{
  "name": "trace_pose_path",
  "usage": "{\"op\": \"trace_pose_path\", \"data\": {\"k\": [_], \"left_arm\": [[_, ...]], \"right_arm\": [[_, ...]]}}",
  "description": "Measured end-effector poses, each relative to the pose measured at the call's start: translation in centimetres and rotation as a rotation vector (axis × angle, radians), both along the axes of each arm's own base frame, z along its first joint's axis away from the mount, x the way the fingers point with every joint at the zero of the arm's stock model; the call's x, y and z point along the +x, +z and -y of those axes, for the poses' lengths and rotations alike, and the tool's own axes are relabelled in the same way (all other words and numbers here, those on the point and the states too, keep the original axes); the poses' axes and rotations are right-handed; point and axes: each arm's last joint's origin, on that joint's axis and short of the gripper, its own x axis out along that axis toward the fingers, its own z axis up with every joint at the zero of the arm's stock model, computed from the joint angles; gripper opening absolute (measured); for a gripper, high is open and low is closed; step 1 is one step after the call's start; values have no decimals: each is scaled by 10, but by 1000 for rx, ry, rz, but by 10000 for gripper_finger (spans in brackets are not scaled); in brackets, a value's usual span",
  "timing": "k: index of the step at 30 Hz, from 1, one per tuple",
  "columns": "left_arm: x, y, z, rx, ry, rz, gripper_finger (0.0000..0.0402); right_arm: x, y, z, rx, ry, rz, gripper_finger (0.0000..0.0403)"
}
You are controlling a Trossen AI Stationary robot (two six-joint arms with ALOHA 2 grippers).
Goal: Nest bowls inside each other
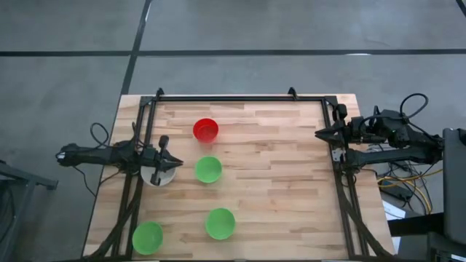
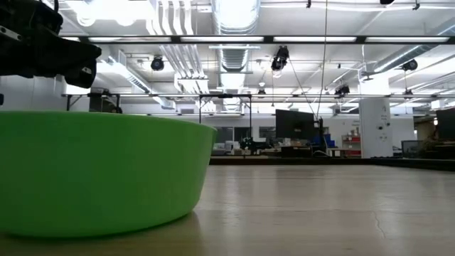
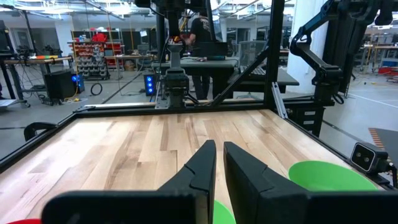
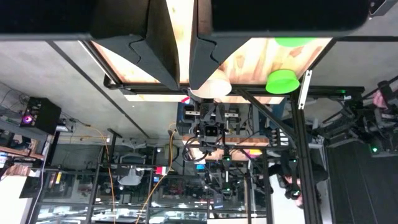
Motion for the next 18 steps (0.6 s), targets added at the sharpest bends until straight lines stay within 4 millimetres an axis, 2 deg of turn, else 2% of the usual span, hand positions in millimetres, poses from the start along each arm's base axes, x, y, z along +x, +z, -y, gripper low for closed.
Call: {"op": "trace_pose_path", "data": {"k": [13, 18], "left_arm": [[0, 0, 0, 0, 0, 0, 37], [0, 0, 0, -68, 1, -9, 37]], "right_arm": [[0, 0, 0, 0, 0, 0, 34], [0, 0, 0, 0, 0, 0, 34]]}}
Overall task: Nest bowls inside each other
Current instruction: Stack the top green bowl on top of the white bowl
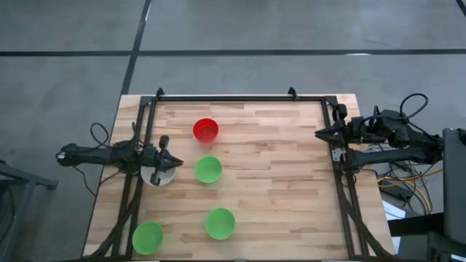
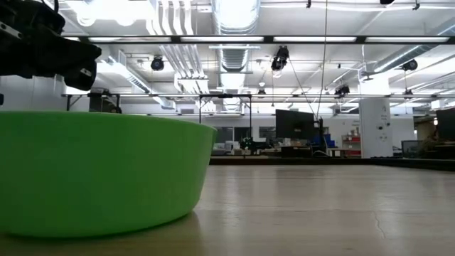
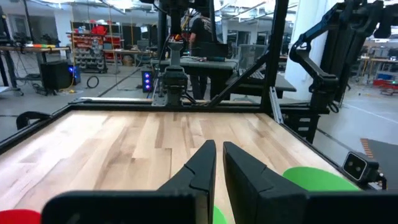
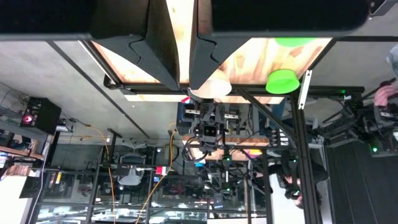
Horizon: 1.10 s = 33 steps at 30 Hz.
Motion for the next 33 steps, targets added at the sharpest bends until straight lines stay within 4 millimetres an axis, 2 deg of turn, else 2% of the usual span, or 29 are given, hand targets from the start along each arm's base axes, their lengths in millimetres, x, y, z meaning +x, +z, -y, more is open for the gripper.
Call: {"op": "trace_pose_path", "data": {"k": [10, 21, 28, 33], "left_arm": [[2, -5, 0, 72, 10, -48, 37], [4, -9, 0, 63, 10, -96, 37], [5, -9, 0, -20, 12, -112, 37], [4, -3, 0, -4, 25, -138, 37]], "right_arm": [[0, 0, 0, 0, 0, 0, 34], [0, 0, 0, 0, 0, 0, 34], [0, 0, 0, 0, 0, 0, 34], [0, 0, 0, 0, 0, 0, 34]]}}
